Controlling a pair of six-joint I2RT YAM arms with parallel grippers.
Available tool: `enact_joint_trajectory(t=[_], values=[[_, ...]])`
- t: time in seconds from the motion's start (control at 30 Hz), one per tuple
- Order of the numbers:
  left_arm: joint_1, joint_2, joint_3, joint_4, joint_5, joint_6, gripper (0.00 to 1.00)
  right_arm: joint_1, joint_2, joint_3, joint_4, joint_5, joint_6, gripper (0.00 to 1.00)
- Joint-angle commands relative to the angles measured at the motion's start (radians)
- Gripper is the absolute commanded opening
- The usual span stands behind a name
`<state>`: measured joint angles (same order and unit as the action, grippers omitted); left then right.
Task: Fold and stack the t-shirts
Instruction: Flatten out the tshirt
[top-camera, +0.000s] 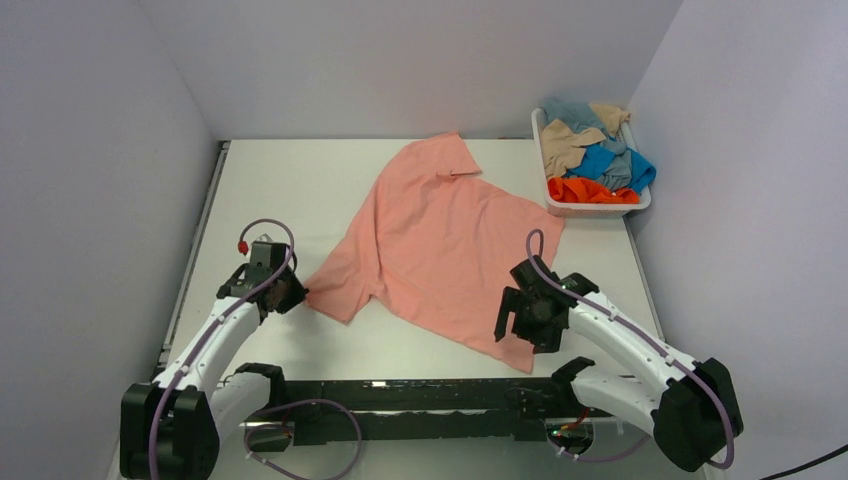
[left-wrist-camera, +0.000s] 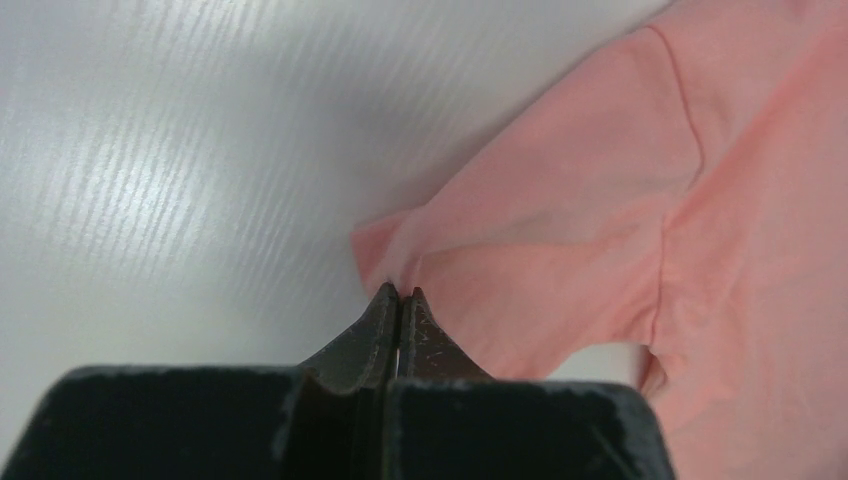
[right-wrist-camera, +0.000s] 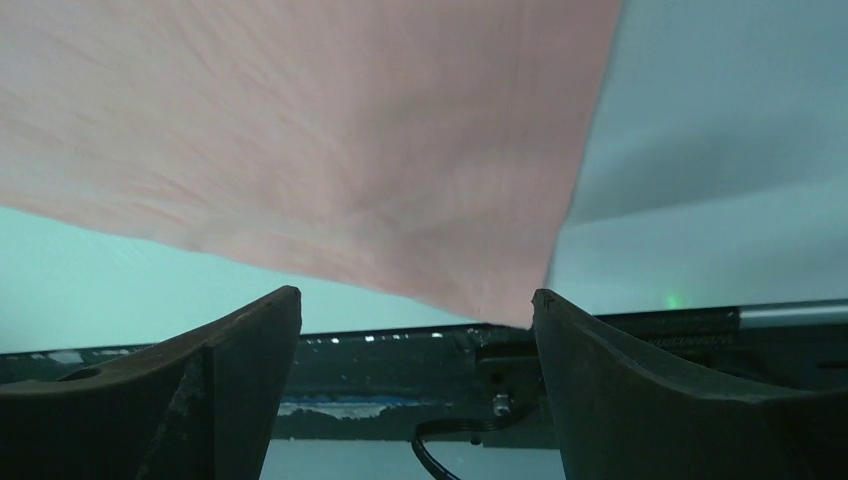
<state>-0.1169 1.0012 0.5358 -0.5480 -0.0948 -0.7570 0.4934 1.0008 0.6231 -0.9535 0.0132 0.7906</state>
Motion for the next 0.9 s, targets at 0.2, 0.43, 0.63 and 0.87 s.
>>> enact_joint_trajectory(t=[0.2, 0.43, 0.63, 0.87], values=[[-0.003, -0.07, -0.046, 0.092, 0.053, 0.031, 0.0, 0.08, 0.127, -0.093, 0.102, -0.049, 0.143, 0.85], [-0.003, -0.055, -0.035, 0.022, 0.035, -0.011, 0.0, 0.078, 0.216, -0.096, 0.239, -0.024, 0.137, 0.55], [-0.003, -0.07, 0.044, 0.074, 0.106, 0.023, 0.0, 0.052, 0.253, 0.076, 0.189, 0.117, 0.025, 0.07], [-0.003, -0.131, 0.318, 0.179, 0.046, 0.044, 0.0, -0.063, 0.185, 0.421, 0.123, 0.316, -0.192, 0.0]])
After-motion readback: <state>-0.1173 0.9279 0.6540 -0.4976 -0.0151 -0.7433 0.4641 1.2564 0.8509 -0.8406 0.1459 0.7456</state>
